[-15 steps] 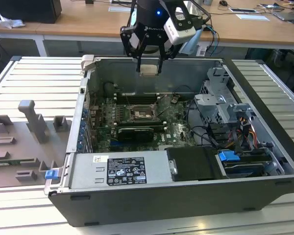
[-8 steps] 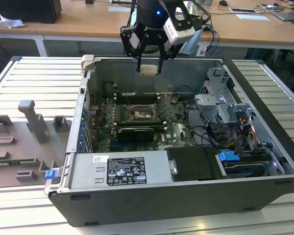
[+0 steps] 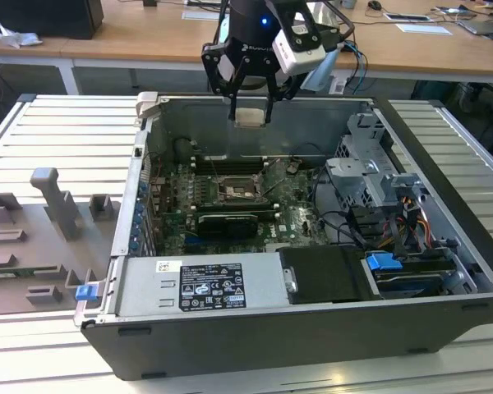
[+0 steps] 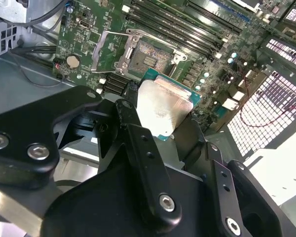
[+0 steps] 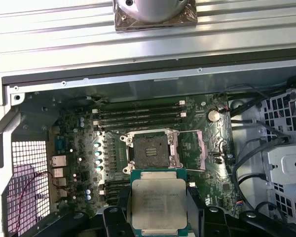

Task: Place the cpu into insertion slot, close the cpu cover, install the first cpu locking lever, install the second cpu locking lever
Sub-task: 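Place the cpu into insertion slot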

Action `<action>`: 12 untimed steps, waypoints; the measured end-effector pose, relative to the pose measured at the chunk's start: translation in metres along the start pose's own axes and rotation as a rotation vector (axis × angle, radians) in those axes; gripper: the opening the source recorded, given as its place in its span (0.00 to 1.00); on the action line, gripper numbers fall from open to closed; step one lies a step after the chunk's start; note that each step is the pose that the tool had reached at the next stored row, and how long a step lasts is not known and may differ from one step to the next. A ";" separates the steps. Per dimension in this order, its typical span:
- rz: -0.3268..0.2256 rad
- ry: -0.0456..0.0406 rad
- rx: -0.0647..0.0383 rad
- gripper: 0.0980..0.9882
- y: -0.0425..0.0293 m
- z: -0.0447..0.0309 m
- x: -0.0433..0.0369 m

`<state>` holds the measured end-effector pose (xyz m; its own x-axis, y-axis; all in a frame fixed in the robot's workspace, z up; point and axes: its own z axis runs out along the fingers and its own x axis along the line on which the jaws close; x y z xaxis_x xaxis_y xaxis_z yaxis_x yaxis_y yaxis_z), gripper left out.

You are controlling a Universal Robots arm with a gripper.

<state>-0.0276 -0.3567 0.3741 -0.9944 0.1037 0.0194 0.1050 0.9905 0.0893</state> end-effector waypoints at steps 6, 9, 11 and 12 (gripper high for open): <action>0.028 -0.0025 0.000 0.49 0.0000 0.0003 0.0002; 0.040 -0.0036 -0.001 0.49 0.0000 0.0004 0.0002; 0.049 -0.0044 -0.001 0.49 0.0000 0.0004 0.0002; 0.053 -0.0048 -0.001 0.49 -0.0001 0.0004 0.0002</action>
<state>-0.0278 -0.3567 0.3737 -0.9874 0.1569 0.0193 0.1580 0.9834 0.0892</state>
